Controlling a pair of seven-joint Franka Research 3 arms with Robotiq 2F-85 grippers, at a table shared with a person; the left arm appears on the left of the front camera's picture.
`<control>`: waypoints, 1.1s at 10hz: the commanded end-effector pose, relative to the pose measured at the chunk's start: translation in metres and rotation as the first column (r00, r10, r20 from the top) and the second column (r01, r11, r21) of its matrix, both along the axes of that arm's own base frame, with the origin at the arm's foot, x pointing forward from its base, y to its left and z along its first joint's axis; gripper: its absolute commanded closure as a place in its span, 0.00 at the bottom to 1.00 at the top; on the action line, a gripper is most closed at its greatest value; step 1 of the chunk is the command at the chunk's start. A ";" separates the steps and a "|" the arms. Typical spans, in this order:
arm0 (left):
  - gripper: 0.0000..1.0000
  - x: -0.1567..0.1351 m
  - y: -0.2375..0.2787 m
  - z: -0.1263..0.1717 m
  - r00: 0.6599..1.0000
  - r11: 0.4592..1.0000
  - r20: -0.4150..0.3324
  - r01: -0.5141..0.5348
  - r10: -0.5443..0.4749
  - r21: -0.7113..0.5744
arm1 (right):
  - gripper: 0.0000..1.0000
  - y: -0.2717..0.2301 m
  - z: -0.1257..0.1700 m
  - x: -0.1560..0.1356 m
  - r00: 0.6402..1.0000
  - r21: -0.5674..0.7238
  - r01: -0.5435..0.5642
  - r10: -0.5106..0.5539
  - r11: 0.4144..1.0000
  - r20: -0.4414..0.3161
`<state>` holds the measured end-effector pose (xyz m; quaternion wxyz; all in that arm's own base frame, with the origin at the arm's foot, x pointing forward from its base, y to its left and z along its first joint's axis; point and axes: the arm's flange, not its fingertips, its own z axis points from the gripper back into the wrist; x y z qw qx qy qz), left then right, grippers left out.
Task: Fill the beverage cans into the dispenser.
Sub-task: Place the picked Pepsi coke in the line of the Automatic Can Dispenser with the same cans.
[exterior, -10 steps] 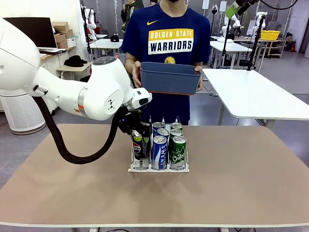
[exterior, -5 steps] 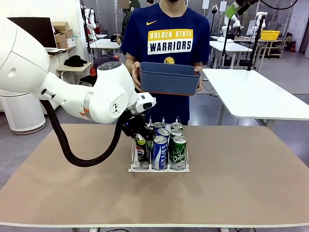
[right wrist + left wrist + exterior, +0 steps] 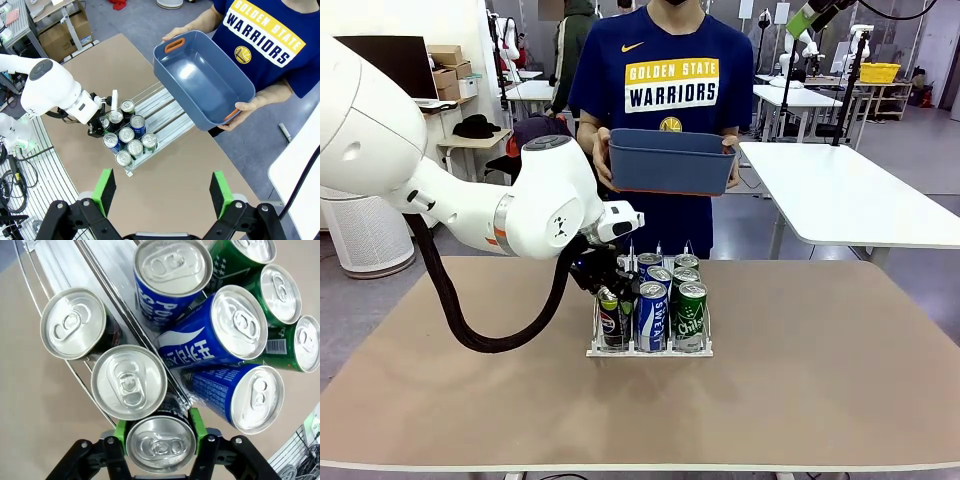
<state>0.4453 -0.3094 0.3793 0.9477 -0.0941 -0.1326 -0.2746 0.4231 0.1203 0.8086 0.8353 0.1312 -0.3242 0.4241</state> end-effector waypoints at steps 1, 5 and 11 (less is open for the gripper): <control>0.42 -0.017 -0.003 -0.002 0.996 0.998 -0.062 0.060 -0.062 -0.032 | 0.00 0.000 -0.001 0.000 1.000 0.002 -0.003 0.003 1.000 -0.002; 0.42 0.000 0.000 0.000 1.000 1.000 0.000 0.000 0.000 0.000 | 0.00 0.000 -0.001 0.000 1.000 0.002 -0.003 0.003 1.000 -0.002; 0.00 -0.026 0.008 0.022 0.999 1.000 0.044 -0.010 0.009 0.012 | 0.00 0.000 -0.001 0.000 1.000 0.002 -0.003 0.003 1.000 -0.002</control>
